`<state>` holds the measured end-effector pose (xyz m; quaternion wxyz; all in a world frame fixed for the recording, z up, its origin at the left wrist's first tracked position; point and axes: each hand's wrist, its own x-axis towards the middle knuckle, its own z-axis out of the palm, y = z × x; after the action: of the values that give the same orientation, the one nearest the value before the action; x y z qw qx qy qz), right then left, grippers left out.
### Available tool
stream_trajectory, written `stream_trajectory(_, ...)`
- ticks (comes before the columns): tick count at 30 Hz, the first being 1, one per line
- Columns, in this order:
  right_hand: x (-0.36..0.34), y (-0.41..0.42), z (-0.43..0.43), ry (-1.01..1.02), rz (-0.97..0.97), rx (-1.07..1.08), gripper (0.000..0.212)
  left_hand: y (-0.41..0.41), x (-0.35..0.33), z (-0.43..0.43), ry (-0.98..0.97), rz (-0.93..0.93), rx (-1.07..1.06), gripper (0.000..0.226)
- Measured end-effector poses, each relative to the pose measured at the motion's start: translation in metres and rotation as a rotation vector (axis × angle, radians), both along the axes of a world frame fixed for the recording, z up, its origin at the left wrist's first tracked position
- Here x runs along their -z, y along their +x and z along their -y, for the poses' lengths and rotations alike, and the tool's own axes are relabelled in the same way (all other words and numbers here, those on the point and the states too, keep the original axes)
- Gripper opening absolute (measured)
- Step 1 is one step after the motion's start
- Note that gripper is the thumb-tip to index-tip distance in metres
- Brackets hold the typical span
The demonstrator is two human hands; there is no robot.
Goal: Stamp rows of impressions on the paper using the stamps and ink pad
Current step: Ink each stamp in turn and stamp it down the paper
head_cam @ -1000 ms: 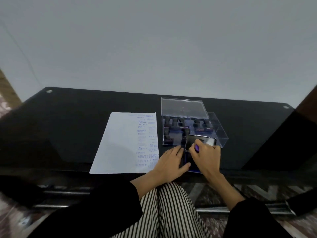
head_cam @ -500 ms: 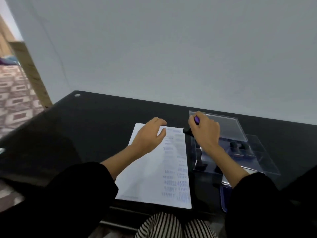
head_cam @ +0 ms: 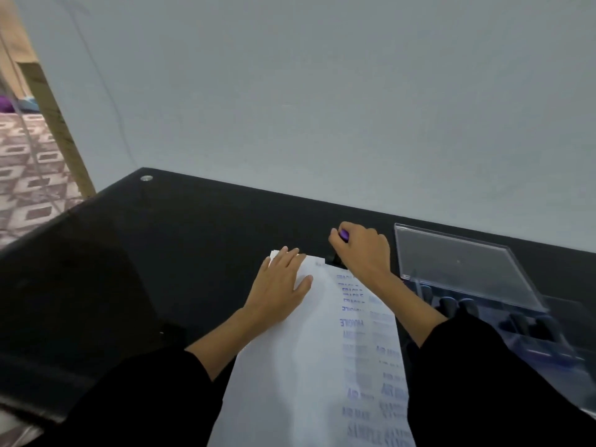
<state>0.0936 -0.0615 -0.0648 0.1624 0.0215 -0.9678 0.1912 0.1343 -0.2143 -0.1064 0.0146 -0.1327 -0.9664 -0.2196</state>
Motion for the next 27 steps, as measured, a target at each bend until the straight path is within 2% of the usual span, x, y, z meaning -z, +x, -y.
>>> stream_trajectory(7, 0.011, -0.011, 0.006, 0.015, 0.009, -0.032, 0.033, -0.003, 0.012, 0.006, 0.022, -0.003, 0.013, 0.055)
stream_trajectory(13, 0.021, -0.011, 0.006, 0.008, 0.019, -0.024, 0.039, -0.003, 0.02, 0.007, -0.046, -0.023, 0.024, 0.058)
stream_trajectory(27, 0.018, -0.011, 0.011, 0.028, -0.061, -0.022, 0.033, -0.004, 0.021, 0.006, -0.082, -0.025, 0.027, 0.059)
